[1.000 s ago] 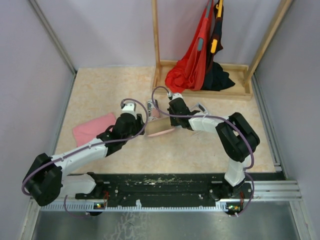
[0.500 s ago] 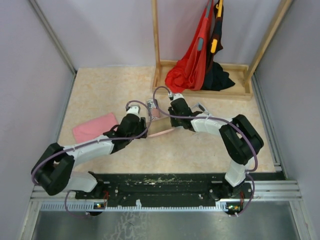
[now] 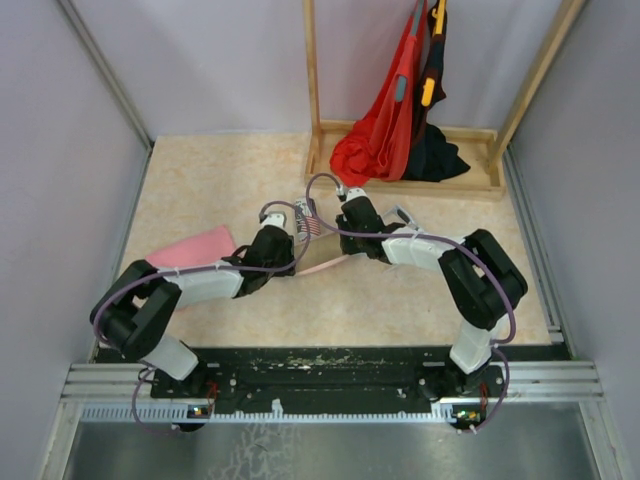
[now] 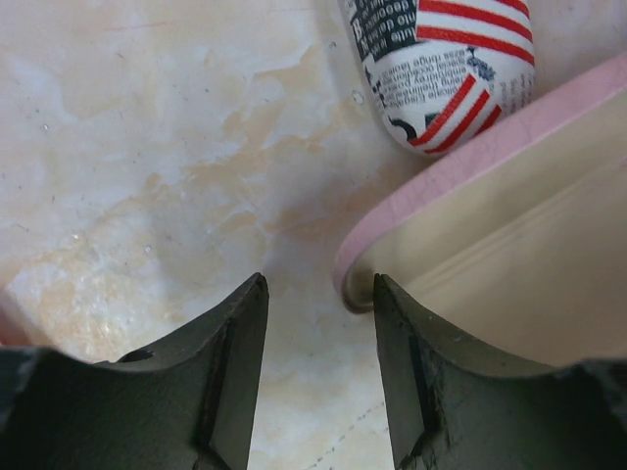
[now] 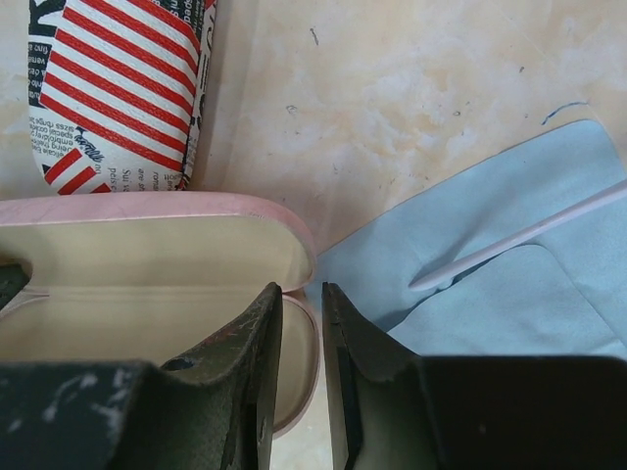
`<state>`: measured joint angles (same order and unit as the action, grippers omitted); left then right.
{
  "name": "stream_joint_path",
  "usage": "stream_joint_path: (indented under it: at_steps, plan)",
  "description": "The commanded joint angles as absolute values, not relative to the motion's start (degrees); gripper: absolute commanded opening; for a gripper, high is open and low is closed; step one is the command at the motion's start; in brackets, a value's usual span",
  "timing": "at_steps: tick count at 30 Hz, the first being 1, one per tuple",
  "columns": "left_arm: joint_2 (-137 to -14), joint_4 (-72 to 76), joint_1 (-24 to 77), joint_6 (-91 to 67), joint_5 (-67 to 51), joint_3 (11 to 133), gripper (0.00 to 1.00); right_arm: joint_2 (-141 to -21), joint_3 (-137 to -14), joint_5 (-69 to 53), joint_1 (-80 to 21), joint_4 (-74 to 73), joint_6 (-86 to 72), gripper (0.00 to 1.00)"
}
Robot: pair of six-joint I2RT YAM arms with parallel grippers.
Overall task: Organize the sunglasses
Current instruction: Move the sunglasses case at the center of the board.
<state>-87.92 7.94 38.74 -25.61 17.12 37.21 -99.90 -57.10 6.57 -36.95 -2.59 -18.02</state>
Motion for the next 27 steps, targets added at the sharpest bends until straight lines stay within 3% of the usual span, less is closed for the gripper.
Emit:
stream_joint_path:
  at_steps: [1,13,27]
  plan:
    - [-91.06,11.41,37.24,-24.47,18.89,40.72,0.53,-99.93,-59.33,6.63,-36.57,-0.12,-17.58,0.24]
    - [-98.15,9.42,34.24,-23.22,17.56,48.87,0.51,-101.91,-61.55,6.25,-36.41,0.42,-17.25,0.24]
    - [-95.1,9.47,33.75,-23.05,17.04,47.32,0.53,-103.65,-65.11,4.4,-34.99,1.04,-14.88,0.27]
